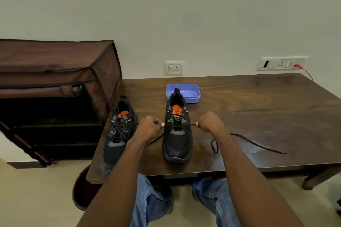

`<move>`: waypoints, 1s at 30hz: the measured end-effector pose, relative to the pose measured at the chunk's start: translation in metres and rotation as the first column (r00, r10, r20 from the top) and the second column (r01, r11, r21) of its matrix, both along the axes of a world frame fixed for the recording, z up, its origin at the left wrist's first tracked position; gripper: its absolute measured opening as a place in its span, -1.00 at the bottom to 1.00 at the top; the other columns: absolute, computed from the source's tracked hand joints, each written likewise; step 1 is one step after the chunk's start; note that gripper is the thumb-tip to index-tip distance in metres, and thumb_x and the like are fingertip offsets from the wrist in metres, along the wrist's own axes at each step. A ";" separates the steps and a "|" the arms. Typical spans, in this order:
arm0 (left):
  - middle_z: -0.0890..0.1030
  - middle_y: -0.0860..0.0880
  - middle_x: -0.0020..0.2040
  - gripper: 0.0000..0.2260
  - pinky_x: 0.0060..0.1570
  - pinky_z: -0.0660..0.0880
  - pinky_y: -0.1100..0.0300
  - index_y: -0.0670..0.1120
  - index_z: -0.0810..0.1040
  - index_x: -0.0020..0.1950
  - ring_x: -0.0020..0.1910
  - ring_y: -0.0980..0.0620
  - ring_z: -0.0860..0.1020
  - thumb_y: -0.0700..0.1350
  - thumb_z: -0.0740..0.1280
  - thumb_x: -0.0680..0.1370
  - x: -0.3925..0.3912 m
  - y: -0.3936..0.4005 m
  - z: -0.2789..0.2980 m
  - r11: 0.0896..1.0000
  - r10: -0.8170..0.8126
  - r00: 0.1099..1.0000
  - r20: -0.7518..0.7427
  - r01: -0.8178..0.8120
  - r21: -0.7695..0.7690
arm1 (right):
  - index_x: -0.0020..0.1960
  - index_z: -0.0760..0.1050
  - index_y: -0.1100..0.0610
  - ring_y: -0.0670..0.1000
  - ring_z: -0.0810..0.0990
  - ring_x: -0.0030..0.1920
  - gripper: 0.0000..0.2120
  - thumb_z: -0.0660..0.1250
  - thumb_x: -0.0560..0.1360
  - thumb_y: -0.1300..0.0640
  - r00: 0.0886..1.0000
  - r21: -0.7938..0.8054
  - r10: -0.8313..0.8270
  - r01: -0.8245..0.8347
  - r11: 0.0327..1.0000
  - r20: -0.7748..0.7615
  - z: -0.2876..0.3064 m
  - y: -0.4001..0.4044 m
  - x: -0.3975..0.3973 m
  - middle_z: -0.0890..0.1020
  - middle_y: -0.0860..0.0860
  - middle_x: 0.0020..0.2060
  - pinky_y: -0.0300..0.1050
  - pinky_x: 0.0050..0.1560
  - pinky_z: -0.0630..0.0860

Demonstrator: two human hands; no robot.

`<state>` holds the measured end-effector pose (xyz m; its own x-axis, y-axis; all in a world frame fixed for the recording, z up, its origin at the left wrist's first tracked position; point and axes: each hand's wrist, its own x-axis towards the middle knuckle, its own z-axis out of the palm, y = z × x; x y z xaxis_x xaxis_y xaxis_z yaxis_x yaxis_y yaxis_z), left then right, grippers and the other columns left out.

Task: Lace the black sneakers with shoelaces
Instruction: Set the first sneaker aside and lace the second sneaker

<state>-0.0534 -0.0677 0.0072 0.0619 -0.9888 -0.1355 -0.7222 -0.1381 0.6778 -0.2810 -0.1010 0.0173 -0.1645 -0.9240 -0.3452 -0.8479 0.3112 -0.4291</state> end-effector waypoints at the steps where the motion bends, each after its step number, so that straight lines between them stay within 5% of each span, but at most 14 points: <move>1: 0.56 -0.02 -0.40 -0.75 -0.41 0.36 0.24 -0.16 0.60 -0.25 -0.47 0.09 0.45 -0.10 0.36 0.60 0.004 0.003 0.003 0.999 0.004 0.999 -0.045 -0.002 0.053 | -0.14 0.51 0.21 0.13 0.60 0.00 -0.84 0.26 0.58 0.17 0.998 -0.067 -0.004 -0.001 0.998 -0.070 0.002 0.004 0.002 0.64 0.12 -0.10 0.00 -0.02 0.54; 3: 0.60 -0.05 -0.39 -0.76 -0.50 0.34 0.28 -0.17 0.61 -0.22 -0.52 0.12 0.47 -0.09 0.37 0.60 0.011 0.013 0.012 0.975 -0.023 0.972 -0.233 0.073 0.211 | -0.14 0.46 0.17 0.15 0.57 0.06 -0.83 0.27 0.59 0.12 0.990 -0.221 -0.007 -0.024 0.975 -0.139 0.009 0.013 0.009 0.63 0.11 -0.08 -0.03 -0.03 0.47; 6: 0.69 -0.12 -0.20 -0.82 -0.39 0.49 0.31 -0.27 0.64 0.03 -0.34 0.07 0.62 -0.15 0.34 0.62 0.013 0.026 0.023 0.848 -0.136 0.844 -0.519 0.370 0.379 | -0.11 0.52 0.21 0.10 0.66 -0.19 -0.79 0.32 0.60 0.07 0.952 -0.119 0.038 -0.001 0.993 0.303 0.026 0.025 0.031 0.70 0.09 -0.22 -0.03 -0.18 0.57; 8: 0.71 -0.11 -0.07 -0.81 -0.17 0.57 0.32 -0.29 0.63 0.14 -0.18 0.07 0.66 -0.21 0.32 0.62 0.010 0.032 0.027 0.740 -0.239 0.785 -0.571 0.528 0.416 | -0.10 0.50 0.19 0.00 0.61 -0.36 -0.76 0.32 0.61 0.03 0.872 0.094 0.069 -0.130 0.987 0.485 0.033 0.035 0.052 0.70 0.09 -0.25 -0.14 -0.28 0.55; 11: 0.71 -0.05 0.08 -0.82 0.20 0.51 0.26 -0.19 0.66 0.15 0.09 0.08 0.63 -0.27 0.35 0.58 0.007 0.035 0.030 0.643 -0.359 0.767 -0.532 0.616 0.455 | -0.04 0.58 0.23 -0.05 0.60 -0.32 -0.86 0.38 0.57 0.14 0.767 0.140 0.014 -0.135 0.981 0.641 0.034 0.042 0.066 0.71 0.10 -0.21 -0.20 -0.21 0.54; 13: 0.69 -0.07 0.16 -0.81 0.33 0.42 0.20 -0.17 0.68 0.14 0.25 0.02 0.58 -0.29 0.39 0.55 0.013 0.033 0.030 0.687 -0.373 0.793 -0.481 0.585 0.431 | -0.02 0.57 0.27 -0.03 0.63 -0.30 -0.93 0.35 0.54 0.26 0.563 0.112 -0.076 -0.029 0.993 0.823 0.038 0.042 0.065 0.69 0.11 -0.25 -0.19 -0.22 0.56; 16: 0.72 -0.04 0.03 -0.73 0.18 0.47 0.05 -0.16 0.68 0.14 0.13 -0.07 0.62 -0.38 0.34 0.50 0.024 0.025 0.026 0.899 -0.187 0.836 -0.516 0.358 0.253 | -0.06 0.52 0.25 0.01 0.65 -0.35 -0.95 0.27 0.53 0.31 0.180 0.089 -0.101 0.072 0.993 0.978 0.050 0.042 0.054 0.64 0.09 -0.34 -0.16 -0.26 0.60; 20: 0.66 -0.02 0.12 -0.58 0.09 0.47 0.03 -0.12 0.60 0.23 0.14 0.01 0.56 -0.43 0.17 0.50 0.012 0.017 0.035 0.996 -0.089 0.573 -0.814 0.060 -0.066 | -0.07 0.48 0.21 -0.03 0.54 -0.45 -0.96 0.25 0.54 0.29 -0.073 0.142 -0.138 0.053 0.988 0.988 0.058 0.041 0.046 0.57 0.05 -0.37 -0.16 -0.36 0.56; 23: 0.64 -0.11 0.14 -0.65 0.10 0.57 0.02 -0.21 0.55 0.29 0.10 -0.01 0.61 -0.40 0.20 0.54 -0.002 0.016 0.040 0.996 -0.070 0.413 -0.908 0.076 -0.042 | -0.10 0.54 0.21 -0.03 0.54 -0.44 -0.92 0.30 0.54 0.23 -0.012 0.144 -0.144 0.059 0.988 0.990 0.057 0.040 0.048 0.59 0.05 -0.36 -0.19 -0.38 0.54; 27: 0.66 -0.13 -0.06 -0.82 -0.12 0.62 0.10 -0.21 0.62 0.10 -0.09 -0.03 0.64 -0.35 0.32 0.55 -0.011 0.014 0.037 0.999 0.027 0.566 -0.824 0.016 0.043 | -0.11 0.57 0.20 -0.02 0.56 -0.38 -0.91 0.35 0.53 0.19 0.015 0.180 -0.182 0.071 0.981 0.983 0.051 0.037 0.048 0.62 0.05 -0.32 -0.20 -0.36 0.55; 28: 0.66 -0.13 -0.12 -0.87 -0.19 0.63 0.15 -0.21 0.63 0.06 -0.15 -0.01 0.63 -0.33 0.33 0.56 -0.013 0.015 0.038 0.999 0.030 0.593 -0.805 -0.009 0.031 | -0.14 0.57 0.19 -0.04 0.55 -0.40 -0.88 0.37 0.53 0.15 0.119 0.163 -0.173 0.090 0.982 0.978 0.050 0.037 0.049 0.60 0.04 -0.34 -0.22 -0.38 0.53; 30: 0.61 -0.10 -0.27 -0.92 -0.37 0.57 0.24 -0.18 0.65 0.00 -0.33 0.04 0.57 -0.23 0.36 0.59 -0.015 0.016 0.036 0.993 0.069 0.713 -0.698 -0.113 -0.017 | -0.18 0.54 0.16 -0.07 0.49 -0.45 -0.77 0.38 0.54 0.02 0.472 0.071 -0.106 0.092 0.993 0.875 0.047 0.039 0.051 0.56 0.02 -0.38 -0.24 -0.42 0.45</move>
<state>-0.0680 -0.0516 0.0429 0.0620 -0.9904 -0.1238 -0.0297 -0.1258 0.9916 -0.2300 -0.0621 0.0640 0.1404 -0.9164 -0.3747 0.0049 0.3791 -0.9253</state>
